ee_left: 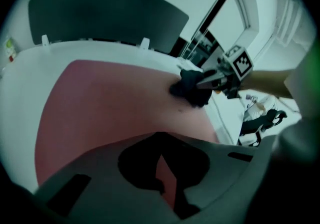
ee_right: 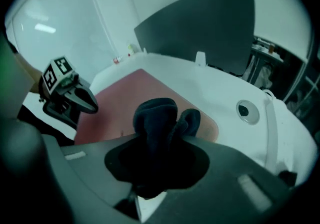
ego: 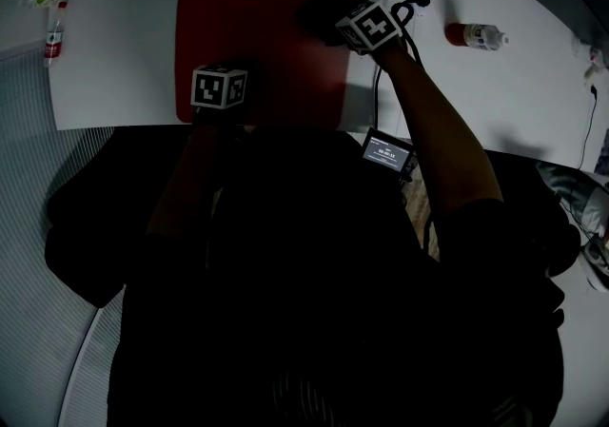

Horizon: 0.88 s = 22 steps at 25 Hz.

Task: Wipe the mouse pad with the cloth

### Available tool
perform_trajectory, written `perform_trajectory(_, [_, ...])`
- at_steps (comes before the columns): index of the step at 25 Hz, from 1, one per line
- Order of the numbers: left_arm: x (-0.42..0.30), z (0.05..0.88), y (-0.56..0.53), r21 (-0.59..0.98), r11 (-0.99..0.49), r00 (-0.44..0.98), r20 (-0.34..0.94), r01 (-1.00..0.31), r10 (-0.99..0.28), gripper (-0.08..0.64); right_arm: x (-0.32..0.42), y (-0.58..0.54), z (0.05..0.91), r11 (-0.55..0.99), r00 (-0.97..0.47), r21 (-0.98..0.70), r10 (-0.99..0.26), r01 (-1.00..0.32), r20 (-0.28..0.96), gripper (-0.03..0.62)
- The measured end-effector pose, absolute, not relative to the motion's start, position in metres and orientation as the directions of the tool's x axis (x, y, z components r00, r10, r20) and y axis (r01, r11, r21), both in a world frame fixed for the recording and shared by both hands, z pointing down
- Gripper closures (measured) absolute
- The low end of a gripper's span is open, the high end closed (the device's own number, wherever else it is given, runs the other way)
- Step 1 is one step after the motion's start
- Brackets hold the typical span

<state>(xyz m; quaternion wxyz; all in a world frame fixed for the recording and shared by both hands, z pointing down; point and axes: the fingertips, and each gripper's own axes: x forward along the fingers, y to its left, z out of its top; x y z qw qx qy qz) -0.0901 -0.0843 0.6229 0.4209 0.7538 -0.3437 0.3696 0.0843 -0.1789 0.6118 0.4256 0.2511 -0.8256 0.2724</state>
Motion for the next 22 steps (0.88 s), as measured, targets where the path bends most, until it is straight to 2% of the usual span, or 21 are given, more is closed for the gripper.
perform_trajectory(5, [-0.06,0.535,-0.112,0.497,-0.429,0.647,0.673,-0.754,-0.358,0.554,0.068,-0.155,0.51,0.649,-0.721,-0.433,-0.268,-0.625,0.639,0.506])
perform_trajectory(9, [-0.021,0.457,-0.119,0.54,-0.515,0.744,0.534,-0.666,-0.402,0.554,0.079,-0.132,0.425,0.62,-0.794,-0.509,-0.365,-0.597,0.487,0.506])
perform_trajectory(12, [0.008,0.408,-0.118,0.547,-0.573,0.79,0.464,-0.611,-0.4,0.554,0.097,-0.121,0.371,0.618,-0.797,-0.503,-0.45,-0.604,0.403,0.506])
perform_trajectory(16, [0.037,0.333,-0.111,0.512,-0.679,0.85,0.321,-0.526,-0.417,0.554,0.116,-0.103,0.31,0.657,-0.76,-0.382,-0.563,-0.65,0.326,0.511])
perform_trajectory(22, [0.071,0.25,-0.089,0.401,-0.812,0.905,0.182,-0.425,-0.384,0.552,0.14,-0.073,0.238,0.658,-0.747,-0.372,-0.639,-0.654,0.184,0.512])
